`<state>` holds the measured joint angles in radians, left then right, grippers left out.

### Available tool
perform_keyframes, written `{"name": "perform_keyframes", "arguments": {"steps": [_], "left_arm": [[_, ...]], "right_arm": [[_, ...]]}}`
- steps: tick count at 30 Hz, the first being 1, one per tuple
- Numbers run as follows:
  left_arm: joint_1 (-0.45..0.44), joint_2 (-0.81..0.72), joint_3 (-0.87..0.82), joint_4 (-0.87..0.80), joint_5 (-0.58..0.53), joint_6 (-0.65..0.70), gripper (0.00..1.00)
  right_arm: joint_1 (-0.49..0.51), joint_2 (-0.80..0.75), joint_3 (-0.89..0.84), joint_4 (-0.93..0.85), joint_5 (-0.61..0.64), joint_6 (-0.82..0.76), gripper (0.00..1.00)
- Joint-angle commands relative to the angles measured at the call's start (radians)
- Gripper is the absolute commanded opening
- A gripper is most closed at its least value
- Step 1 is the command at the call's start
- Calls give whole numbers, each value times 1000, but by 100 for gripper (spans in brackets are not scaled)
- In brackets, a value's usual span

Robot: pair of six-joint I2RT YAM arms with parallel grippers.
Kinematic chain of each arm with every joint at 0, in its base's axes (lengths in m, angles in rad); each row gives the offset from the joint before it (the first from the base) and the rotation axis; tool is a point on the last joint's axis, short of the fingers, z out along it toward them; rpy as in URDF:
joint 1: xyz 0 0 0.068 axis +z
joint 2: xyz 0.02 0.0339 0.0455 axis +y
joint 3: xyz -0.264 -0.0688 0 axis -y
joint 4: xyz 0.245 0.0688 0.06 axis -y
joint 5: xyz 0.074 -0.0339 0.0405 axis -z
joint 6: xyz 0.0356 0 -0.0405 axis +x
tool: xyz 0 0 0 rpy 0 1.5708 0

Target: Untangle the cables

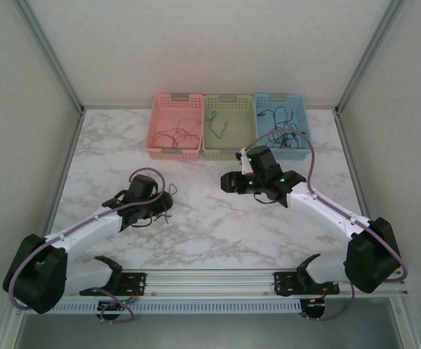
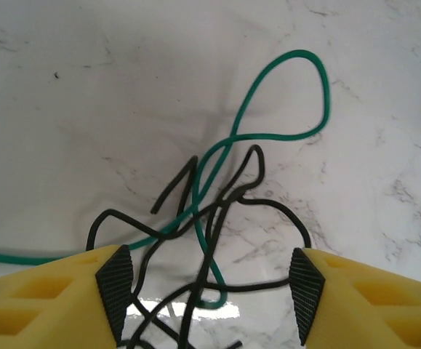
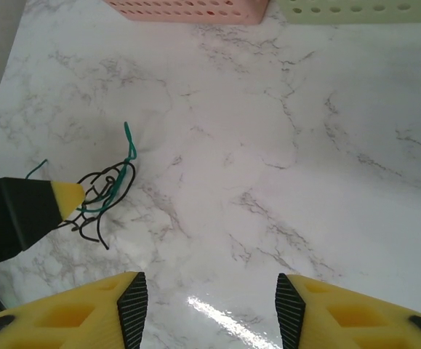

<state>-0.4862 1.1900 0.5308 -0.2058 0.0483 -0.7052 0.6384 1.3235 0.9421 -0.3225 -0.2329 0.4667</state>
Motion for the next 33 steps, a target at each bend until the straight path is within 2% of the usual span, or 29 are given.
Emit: {"name": "perform_keyframes", "arguments": {"steps": [1, 5, 7, 9, 10, 16, 21, 26, 30, 33], "left_arm": [[13, 27, 19, 50, 16, 25, 54], [30, 52, 18, 82, 53, 37, 30], [34, 57, 24, 89, 85, 36, 14], [34, 43, 31, 89, 118, 33, 2], [34, 29, 34, 89, 130, 29, 0], [32, -124, 46, 89, 235, 41, 0], [25, -218, 80, 89, 396, 82, 0], [2, -251, 140, 57, 452, 82, 0], [-32, -259, 177, 35, 505, 92, 0], [-73, -250, 213, -10, 505, 124, 0]], "right_arm": [[13, -38, -18, 29, 7, 15, 52], [13, -42, -13, 20, 13, 13, 51], [15, -42, -16, 25, 7, 15, 51], [16, -44, -21, 27, 3, 18, 51], [17, -45, -27, 31, 0, 23, 51], [39, -64, -70, 115, -89, 123, 51], [100, -50, -67, 225, -183, 126, 59], [165, -29, -18, 264, -191, 98, 67], [176, 14, 33, 247, -165, 83, 68], [176, 39, 70, 243, -163, 69, 69]]}}
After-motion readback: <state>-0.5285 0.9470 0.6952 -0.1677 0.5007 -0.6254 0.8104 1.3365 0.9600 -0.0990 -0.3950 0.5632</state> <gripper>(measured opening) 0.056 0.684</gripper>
